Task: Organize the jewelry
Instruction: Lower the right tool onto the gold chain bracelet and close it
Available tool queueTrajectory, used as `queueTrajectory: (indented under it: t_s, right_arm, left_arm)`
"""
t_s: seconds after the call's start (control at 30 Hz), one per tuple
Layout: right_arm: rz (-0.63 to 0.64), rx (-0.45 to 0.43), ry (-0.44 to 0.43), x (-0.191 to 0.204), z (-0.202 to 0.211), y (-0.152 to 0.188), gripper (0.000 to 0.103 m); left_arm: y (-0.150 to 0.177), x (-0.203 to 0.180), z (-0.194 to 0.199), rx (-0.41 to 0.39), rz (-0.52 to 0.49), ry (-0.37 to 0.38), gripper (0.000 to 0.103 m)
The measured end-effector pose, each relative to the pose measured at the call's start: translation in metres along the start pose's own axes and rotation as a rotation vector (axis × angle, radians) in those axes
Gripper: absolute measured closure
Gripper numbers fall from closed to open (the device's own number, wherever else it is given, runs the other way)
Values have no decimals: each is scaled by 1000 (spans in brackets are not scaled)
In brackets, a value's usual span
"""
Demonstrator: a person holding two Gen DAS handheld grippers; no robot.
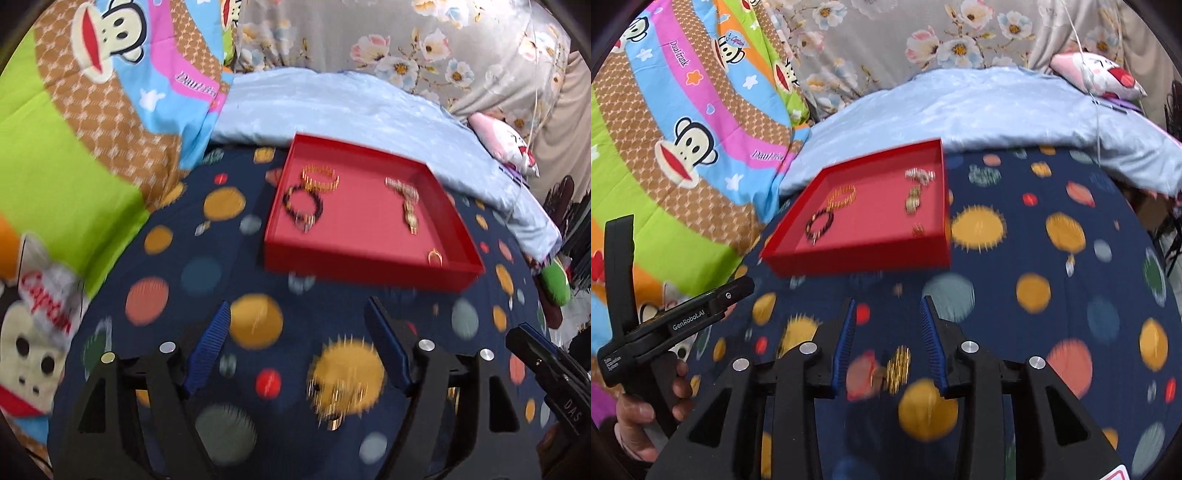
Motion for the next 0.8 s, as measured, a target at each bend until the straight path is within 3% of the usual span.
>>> queueTrajectory:
  t_s: [0.43, 0.8]
  right_arm:
    - [-24, 90, 17, -4, 24, 68, 68]
    - [12, 116, 37, 1, -1, 67, 68]
  left_arm:
    - [71, -4, 28, 93, 12, 34, 31]
    - [87, -1, 26, 113, 7, 9, 31]
Point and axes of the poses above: each gripper's, at about its wrist camera, not at the fingertips, and z roughly against the way its jaws point, x to its left, y to its underside, the point moved 5 cm from there along -z, roughly the way its jaws point, and after that the axes turned 3 degrees about -x, right-handed, at the moved point
